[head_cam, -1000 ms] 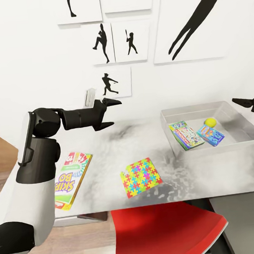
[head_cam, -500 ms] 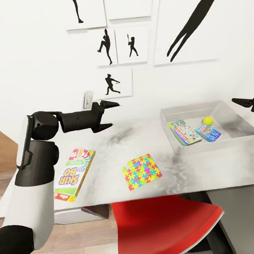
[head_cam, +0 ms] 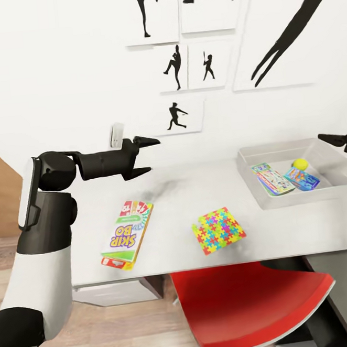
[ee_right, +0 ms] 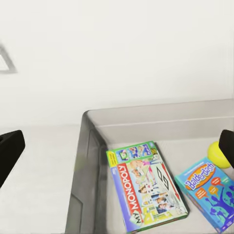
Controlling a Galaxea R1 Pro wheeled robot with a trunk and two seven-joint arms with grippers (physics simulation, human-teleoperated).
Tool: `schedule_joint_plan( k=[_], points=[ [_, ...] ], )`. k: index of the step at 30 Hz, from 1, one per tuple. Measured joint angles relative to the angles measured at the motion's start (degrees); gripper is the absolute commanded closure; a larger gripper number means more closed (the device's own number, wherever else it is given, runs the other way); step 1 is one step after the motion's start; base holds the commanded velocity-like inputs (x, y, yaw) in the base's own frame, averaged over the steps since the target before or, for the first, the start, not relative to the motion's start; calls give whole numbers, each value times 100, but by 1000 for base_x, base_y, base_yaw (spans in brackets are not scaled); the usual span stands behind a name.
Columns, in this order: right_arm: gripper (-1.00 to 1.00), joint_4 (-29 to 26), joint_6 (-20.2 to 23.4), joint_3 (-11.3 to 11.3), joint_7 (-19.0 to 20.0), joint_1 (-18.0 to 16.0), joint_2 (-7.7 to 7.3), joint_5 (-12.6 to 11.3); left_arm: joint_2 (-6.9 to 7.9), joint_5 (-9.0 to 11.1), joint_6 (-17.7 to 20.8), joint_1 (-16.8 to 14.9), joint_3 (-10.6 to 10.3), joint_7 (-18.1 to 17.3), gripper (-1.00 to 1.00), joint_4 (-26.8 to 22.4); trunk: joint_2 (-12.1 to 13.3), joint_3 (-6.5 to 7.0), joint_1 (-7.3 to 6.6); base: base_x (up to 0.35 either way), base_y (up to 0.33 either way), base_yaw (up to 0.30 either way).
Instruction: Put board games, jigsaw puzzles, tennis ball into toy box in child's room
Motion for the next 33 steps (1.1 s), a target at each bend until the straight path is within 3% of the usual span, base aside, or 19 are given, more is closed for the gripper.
schedule_joint_plan(
  k=[2, 3, 8, 10, 15, 16, 20, 33],
  points=[
    [-100, -1, 5, -1, 9, -18, -21, 1, 164, -5, 118, -16, 97, -45, -100, 0, 0, 19, 0, -3, 116, 0],
    [-100, -1, 8, -4, 18, -44, -83, 3, 390, -11, 227, -4, 275, -154, -100, 0, 0, 28, 0, -2, 72, 0],
    [-100, -2, 137, -4, 32, -46, -242, -1, 958, 86, 388, 171, 638, -458, -100, -1, 0, 75, 0, -1, 38, 0],
    [-100, -2, 154, 26, 34, -23, -261, -5, 1329, 271, 432, 298, 754, -572, -100, -1, 0, 93, 0, 0, 11, 0],
    [-100, -2, 155, 280, 19, -4, -250, -1, 1773, 643, 473, 369, 925, -641, -100, -2, 0, 140, 0, 0, 4, 0],
    [-100, -2, 155, 342, 14, -3, -249, -2, 1894, 807, 500, 386, 968, -655, -100, -2, 0, 150, 0, 0, 1, 0],
    [-100, -2, 155, 400, 13, -3, -245, 2, 2001, 888, 582, 430, 1007, -668, -100, -2, 0, 187, 0, 0, 0, 0],
    [-100, -2, 155, 443, 12, 12, -237, -5, 2069, 888, 611, 533, 1022, -663, -100, -2, 0, 309, 0, 0, 0, 0]
  ],
)
